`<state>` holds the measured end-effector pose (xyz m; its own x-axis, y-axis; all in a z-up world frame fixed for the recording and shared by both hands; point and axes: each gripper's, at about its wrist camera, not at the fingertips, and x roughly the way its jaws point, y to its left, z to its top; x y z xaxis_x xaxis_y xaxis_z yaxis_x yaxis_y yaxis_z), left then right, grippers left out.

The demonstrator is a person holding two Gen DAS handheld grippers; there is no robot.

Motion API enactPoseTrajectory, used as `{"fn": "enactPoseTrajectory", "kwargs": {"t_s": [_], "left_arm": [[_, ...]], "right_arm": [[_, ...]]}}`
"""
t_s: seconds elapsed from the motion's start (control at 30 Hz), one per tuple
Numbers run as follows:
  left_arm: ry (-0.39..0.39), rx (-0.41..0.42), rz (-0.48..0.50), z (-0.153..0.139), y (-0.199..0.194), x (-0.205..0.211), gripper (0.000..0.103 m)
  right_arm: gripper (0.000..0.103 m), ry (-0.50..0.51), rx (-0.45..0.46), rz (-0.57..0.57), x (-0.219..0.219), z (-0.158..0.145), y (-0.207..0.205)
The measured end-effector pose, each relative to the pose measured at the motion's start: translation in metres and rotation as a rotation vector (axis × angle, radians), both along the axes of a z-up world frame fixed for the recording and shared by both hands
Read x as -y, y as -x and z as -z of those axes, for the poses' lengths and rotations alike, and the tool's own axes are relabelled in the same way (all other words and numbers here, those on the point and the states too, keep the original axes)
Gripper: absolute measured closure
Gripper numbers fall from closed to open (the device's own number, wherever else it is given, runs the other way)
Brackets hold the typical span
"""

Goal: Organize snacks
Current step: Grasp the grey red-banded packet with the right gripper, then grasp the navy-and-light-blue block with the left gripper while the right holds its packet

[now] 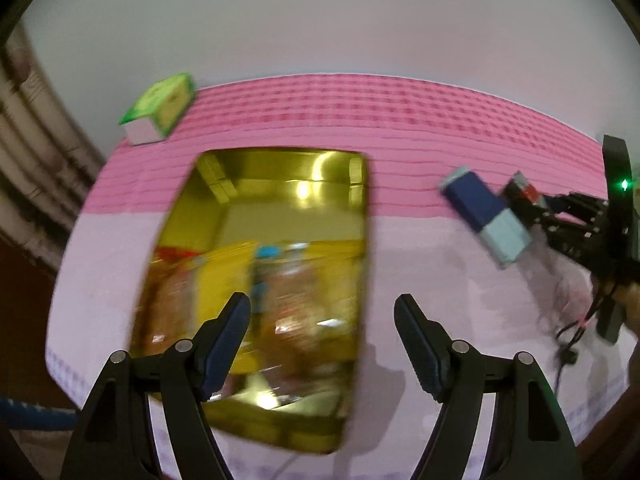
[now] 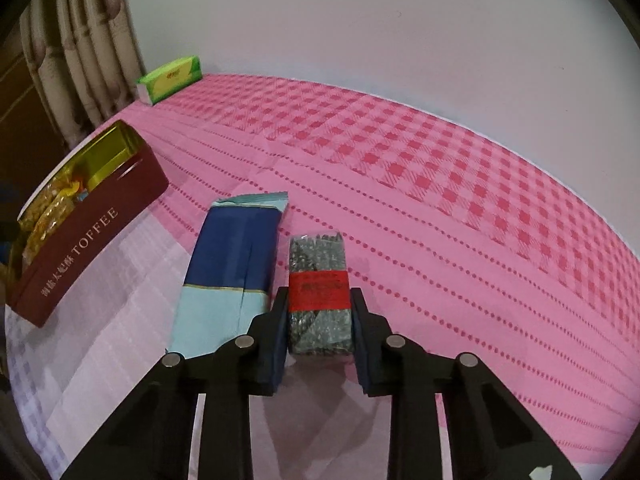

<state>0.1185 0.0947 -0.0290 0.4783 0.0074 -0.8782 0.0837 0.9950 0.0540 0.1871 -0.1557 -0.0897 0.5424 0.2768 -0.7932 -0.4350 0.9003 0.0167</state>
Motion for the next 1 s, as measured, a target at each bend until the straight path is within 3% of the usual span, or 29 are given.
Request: {"fn": "enactPoseTrajectory", "kwargs": {"t_s": [0.13, 0.4, 0.57, 1.0], "left_arm": [[0.03, -0.011, 0.009, 0.011, -0.015, 0.037, 0.028], [0.063, -0.014, 0.027, 0.023, -0.04, 0.094, 0.028], [0.103, -0.035, 0.019, 0.028, -0.053, 0.114, 0.028], [0.134, -0.098, -0.065, 0.05, -0.076, 0.141, 0.028]], "right_arm": [[0.078, 0.001, 0.035, 0.088, 0.014, -0.001, 0.013], [0.078, 0.029, 0.086, 0.376, 0.069, -0.002, 0.039], [0.078, 0.03, 0.086, 0.435, 0.089, 0.0, 0.048], [0.078, 0.009, 0.078, 0.476, 0.09, 0.001, 0.054]]}}
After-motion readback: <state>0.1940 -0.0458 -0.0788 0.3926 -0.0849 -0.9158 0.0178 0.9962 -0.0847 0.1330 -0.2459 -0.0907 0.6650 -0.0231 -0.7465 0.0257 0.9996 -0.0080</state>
